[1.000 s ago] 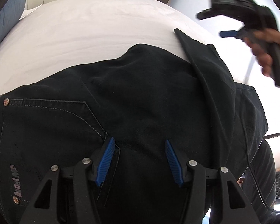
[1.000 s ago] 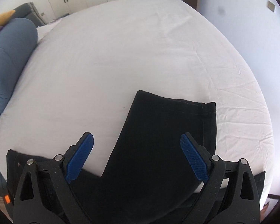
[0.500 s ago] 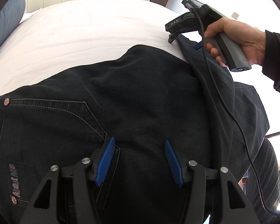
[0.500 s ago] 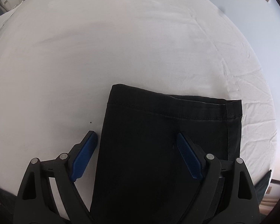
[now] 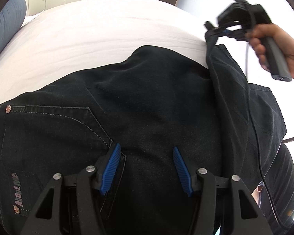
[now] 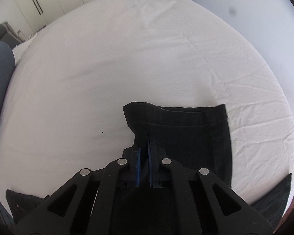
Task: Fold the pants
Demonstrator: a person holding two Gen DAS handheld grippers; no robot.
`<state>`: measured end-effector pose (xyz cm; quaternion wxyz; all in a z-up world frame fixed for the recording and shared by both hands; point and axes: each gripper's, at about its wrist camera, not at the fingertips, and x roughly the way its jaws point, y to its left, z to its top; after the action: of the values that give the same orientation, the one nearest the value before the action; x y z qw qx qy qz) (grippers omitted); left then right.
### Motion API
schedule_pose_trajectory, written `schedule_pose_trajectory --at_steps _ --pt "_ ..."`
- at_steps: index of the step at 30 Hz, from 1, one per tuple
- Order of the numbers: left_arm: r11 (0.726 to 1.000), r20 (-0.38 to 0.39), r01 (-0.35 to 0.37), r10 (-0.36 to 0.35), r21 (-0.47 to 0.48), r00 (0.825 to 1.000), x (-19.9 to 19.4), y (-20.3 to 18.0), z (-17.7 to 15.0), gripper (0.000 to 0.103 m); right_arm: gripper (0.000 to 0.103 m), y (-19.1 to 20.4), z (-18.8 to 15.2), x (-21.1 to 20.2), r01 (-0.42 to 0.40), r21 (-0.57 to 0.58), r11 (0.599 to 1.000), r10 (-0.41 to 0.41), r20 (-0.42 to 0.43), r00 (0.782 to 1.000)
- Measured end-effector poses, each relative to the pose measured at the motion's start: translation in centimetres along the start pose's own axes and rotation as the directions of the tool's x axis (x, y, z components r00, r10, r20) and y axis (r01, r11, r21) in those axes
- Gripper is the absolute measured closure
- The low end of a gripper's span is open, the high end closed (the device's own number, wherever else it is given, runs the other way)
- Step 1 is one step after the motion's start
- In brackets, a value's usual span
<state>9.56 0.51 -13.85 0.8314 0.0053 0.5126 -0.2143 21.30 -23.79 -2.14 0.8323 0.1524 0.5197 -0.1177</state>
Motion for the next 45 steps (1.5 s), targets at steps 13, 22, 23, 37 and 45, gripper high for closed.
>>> schedule_pose_trajectory --at_steps 13,22,23,37,45 --pt "1.0 -0.045 -0.016 0.016 -0.015 0.999 0.4 -1.0 1.5 0.045 0.099 -19.2 -10.9 -13.5 -0.211 0.374 0.903 0.105 0.285 0.953" --pt "0.999 -0.091 -0.034 0.032 -0.021 0.995 1.0 -2.0 3.5 0.034 0.099 -29.6 -22.2 -12.2 -0.23 0.618 0.752 0.084 0.257 0.963" --pt "0.999 -0.092 -0.033 0.031 -0.02 0.995 1.0 -2.2 3.7 0.031 0.099 -30.2 -23.1 -11.8 -0.232 0.636 0.736 0.087 0.251 0.964" --pt "0.996 -0.107 -0.087 0.086 -0.003 0.99 2.0 -5.5 5.2 0.006 0.101 -34.7 -31.3 -11.8 -0.262 0.71 0.654 0.125 0.24 0.963" --pt "0.994 -0.093 -0.029 0.019 -0.11 0.996 0.6 -3.0 6.5 0.006 0.102 -34.0 -31.9 -13.8 -0.278 0.723 0.632 0.144 0.243 0.959"
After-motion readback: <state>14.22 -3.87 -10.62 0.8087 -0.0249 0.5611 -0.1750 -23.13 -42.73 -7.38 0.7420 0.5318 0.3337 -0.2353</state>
